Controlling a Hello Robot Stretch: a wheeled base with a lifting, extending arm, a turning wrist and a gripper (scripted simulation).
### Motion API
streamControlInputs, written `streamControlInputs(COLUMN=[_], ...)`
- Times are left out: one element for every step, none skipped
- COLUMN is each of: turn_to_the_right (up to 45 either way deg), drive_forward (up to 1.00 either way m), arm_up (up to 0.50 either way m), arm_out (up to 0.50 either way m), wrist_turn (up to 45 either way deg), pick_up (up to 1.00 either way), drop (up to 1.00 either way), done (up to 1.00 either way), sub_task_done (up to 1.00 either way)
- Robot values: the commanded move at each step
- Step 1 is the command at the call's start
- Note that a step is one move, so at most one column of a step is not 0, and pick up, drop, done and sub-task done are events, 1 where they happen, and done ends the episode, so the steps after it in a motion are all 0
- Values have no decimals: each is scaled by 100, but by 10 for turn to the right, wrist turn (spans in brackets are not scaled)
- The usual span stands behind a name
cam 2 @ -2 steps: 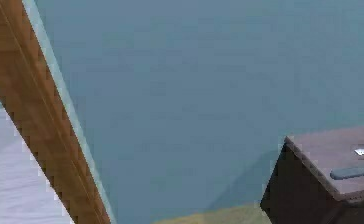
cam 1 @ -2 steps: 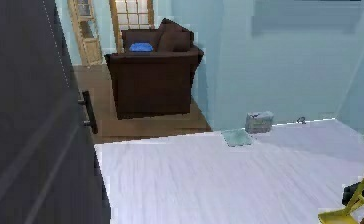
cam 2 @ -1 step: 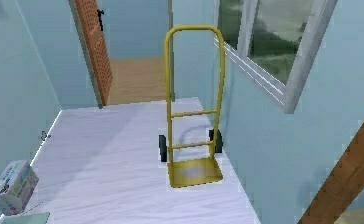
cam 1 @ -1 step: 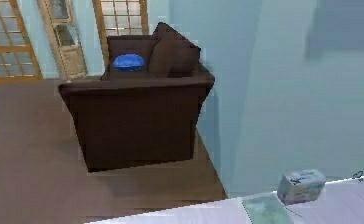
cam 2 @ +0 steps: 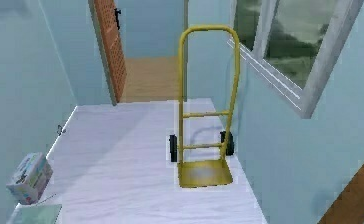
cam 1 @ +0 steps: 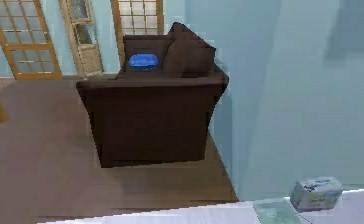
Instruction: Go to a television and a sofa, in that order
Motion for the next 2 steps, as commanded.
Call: streamControlInputs(turn_to_the_right=[0, -90], drive_forward=[80, 0], arm_up=[0, 0], arm_out=[0, 0], wrist_turn=[0, 0], pick_up=[0, 0], drop=[0, 0], done=[0, 0], sub_task_done=[0, 0])
